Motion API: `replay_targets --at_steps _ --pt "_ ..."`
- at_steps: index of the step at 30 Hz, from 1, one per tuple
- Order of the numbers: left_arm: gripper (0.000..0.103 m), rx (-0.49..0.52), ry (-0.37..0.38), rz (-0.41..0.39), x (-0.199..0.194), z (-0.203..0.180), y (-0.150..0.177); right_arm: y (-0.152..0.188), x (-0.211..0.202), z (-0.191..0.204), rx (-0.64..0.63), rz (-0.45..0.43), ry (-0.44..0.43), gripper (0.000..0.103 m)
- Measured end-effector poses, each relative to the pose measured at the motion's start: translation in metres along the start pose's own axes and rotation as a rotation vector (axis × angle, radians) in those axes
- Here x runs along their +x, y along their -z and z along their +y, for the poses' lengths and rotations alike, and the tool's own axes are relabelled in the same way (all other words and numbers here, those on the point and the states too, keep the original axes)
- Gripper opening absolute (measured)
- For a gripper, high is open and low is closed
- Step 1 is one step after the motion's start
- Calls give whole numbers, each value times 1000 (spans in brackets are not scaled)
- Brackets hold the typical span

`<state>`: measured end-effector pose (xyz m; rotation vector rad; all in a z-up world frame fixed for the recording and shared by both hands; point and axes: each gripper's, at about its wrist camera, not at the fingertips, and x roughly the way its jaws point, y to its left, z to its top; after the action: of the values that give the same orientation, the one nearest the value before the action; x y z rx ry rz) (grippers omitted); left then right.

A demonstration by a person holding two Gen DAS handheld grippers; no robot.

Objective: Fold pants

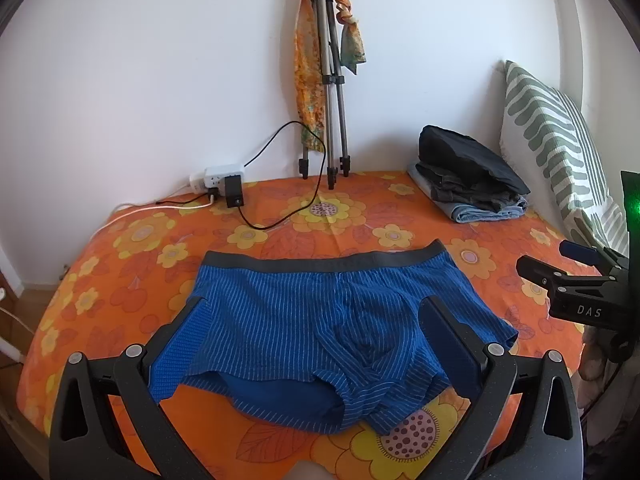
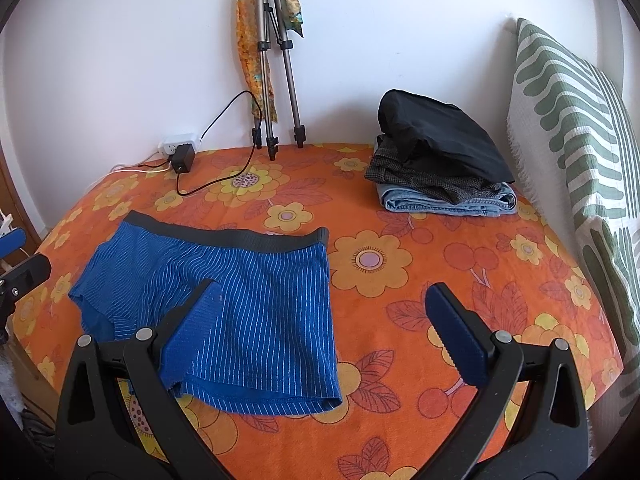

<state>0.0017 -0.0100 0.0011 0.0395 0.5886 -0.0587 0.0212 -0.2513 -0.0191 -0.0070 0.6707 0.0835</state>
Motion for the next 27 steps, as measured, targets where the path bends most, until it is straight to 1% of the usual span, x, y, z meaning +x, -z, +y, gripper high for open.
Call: replay_targets --at_steps 27 --pt "103 8 44 3 2 -6 2 -3 2 -7 7 2 -6 103"
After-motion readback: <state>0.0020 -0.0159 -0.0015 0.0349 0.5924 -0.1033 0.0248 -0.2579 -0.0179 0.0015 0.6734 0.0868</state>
